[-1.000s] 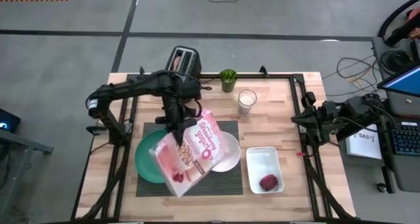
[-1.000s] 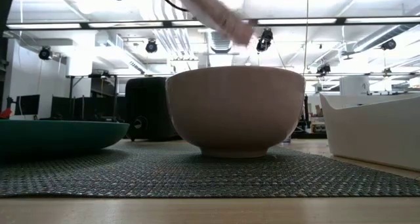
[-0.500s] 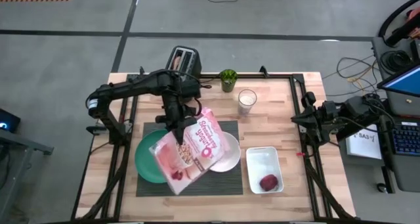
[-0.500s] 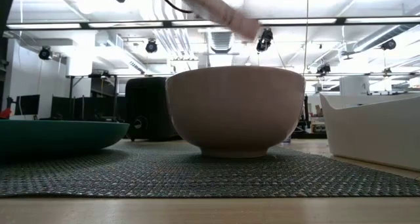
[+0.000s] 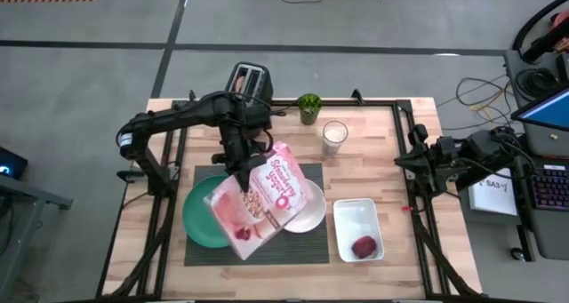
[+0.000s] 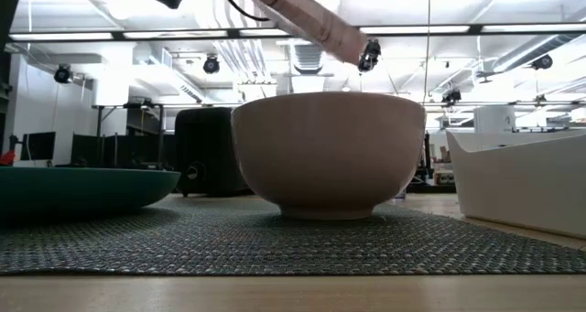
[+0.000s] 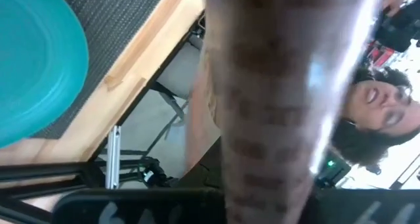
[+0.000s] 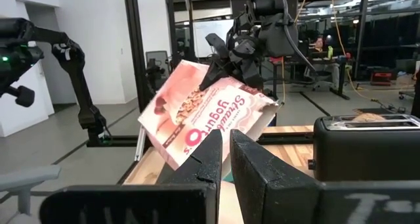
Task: Arrange a breakfast setting
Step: Pour the cereal into the white bowl
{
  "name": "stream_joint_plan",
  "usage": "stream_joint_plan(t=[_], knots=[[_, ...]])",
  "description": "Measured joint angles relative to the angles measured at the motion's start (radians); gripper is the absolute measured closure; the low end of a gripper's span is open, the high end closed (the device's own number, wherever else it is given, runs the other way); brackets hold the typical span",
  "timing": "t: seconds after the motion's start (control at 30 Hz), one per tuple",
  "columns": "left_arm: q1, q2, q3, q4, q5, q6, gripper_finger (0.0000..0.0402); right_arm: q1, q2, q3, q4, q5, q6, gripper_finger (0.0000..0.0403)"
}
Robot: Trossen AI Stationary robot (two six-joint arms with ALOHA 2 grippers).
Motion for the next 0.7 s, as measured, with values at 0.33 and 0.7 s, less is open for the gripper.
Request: stream_joint_plan(t=[0.33, 0.7], knots=[[-0.022, -0.014, 0.0, -0.001, -0.036, 0.003, 0.0402, 0.0, 0.0, 0.0, 0.002, 0.0, 0.0, 0.038], [-0.026, -0.01, 0.0, 0.0, -0.066, 0.024, 0.0402, 0.0, 0.0, 0.0, 0.009, 0.0, 0.0, 0.038]])
